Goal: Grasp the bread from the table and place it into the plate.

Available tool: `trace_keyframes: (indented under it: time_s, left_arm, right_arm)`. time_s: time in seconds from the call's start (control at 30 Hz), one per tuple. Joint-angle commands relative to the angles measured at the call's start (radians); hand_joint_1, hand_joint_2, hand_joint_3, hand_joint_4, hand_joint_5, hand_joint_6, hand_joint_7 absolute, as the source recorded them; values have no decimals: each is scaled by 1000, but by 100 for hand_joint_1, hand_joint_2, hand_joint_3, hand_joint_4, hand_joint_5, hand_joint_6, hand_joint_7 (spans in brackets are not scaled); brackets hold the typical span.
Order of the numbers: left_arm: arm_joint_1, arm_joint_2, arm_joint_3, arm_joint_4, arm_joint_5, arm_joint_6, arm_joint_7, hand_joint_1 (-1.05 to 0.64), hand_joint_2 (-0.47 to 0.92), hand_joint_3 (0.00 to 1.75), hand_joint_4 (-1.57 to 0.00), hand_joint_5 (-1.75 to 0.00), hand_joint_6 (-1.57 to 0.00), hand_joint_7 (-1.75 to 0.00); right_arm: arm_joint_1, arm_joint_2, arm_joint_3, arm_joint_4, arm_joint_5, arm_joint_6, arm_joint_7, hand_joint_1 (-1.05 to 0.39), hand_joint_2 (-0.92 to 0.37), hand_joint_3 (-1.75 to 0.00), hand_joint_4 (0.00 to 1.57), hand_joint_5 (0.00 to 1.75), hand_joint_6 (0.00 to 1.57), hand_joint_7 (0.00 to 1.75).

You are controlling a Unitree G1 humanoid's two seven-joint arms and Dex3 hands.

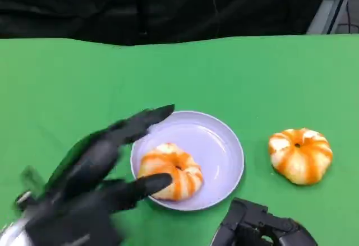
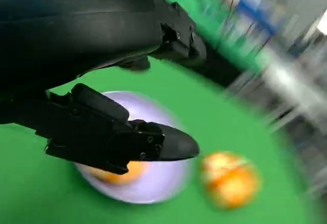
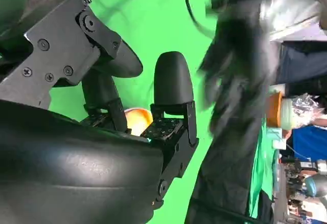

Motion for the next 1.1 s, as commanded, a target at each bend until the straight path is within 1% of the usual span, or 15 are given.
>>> trace_keyframes:
  time_s: [0.03, 0.07, 0.1, 0.17, 0.2, 0.27, 0.33, 0.37, 0.4, 0.47, 0.57, 0.63, 0.77, 0.9, 1.1]
  left_arm:
    - [135, -28, 75, -40, -125, -99, 39, -19, 81, 50, -57, -112, -74, -57]
    - [157, -32, 83, -42, -145, -119, 43, -14, 68, 75, -64, -114, -75, -69]
    - [169, -34, 87, -42, -157, -133, 45, -12, 63, 84, -67, -115, -76, -73]
    - [173, -31, 87, -39, -163, -144, 45, -10, 58, 93, -69, -115, -76, -76]
    - [229, -52, 95, -36, -191, -173, 55, -8, 58, 97, -72, -120, -78, -81]
    - [299, -78, 104, -30, -228, -213, 68, -1, 53, 114, -77, -141, -80, -108]
    - [328, -85, 108, -17, -247, -239, 67, 1, 51, 118, -78, -145, -80, -115]
    - [343, -95, 106, 0, -257, -251, 70, 2, 50, 126, -81, -154, -80, -128]
    - [357, -108, 102, 14, -269, -257, 75, 3, 44, 139, -86, -166, -80, -147]
    - [368, -122, 97, 29, -282, -264, 81, 3, 40, 145, -89, -172, -80, -158]
    - [370, -139, 84, 52, -298, -278, 79, 3, 38, 147, -89, -174, -79, -162]
    - [363, -149, 67, 75, -287, -300, 80, 0, 38, 146, -90, -175, -79, -162]
    - [360, -151, 59, 91, -282, -319, 83, -1, 38, 144, -90, -175, -78, -163]
    - [331, -156, 41, 107, -273, -313, 89, -4, 40, 140, -92, -174, -81, -162]
    - [302, -143, 24, 125, -260, -303, 91, -3, 32, 154, -96, -171, -86, -157]
  right_arm:
    - [-1, -4, -6, -10, 7, 0, -3, -2, -31, -137, 70, 169, 66, 146]
    - [-1, -4, -7, -10, 8, 0, -3, -2, -31, -137, 70, 169, 66, 146]
    - [-2, -4, -7, -9, 9, -1, -3, -2, -32, -137, 70, 169, 66, 146]
    - [-1, -4, -7, -9, 9, -1, -3, -2, -32, -137, 70, 169, 66, 146]
    - [-3, -8, -17, -7, 13, -4, 1, -2, -32, -137, 70, 169, 66, 146]
    - [-5, -13, -29, -3, 19, -7, 7, -2, -32, -136, 70, 169, 66, 146]
    - [-5, -14, -37, -1, 25, -9, 13, -2, -32, -136, 70, 169, 66, 146]
    - [-5, -19, -48, 1, 32, -13, 19, -3, -32, -136, 70, 168, 66, 146]
    - [-6, -23, -58, 2, 36, -17, 24, -3, -32, -135, 70, 168, 66, 146]
    - [-7, -28, -69, 4, 40, -21, 30, -3, -33, -134, 70, 167, 67, 145]
    - [-9, -33, -85, 3, 44, -22, 39, -3, -33, -132, 70, 165, 67, 144]
    - [-3, -43, -107, 9, 47, -42, 47, -4, -34, -132, 71, 165, 67, 144]
    - [1, -46, -118, 15, 48, -59, 55, -5, -35, -130, 71, 164, 68, 143]
    - [-1, -46, -148, 25, 80, -71, 72, -7, -34, -131, 69, 165, 67, 145]
    - [-5, -36, -175, 63, 95, -125, 73, -8, -36, -130, 66, 167, 66, 147]
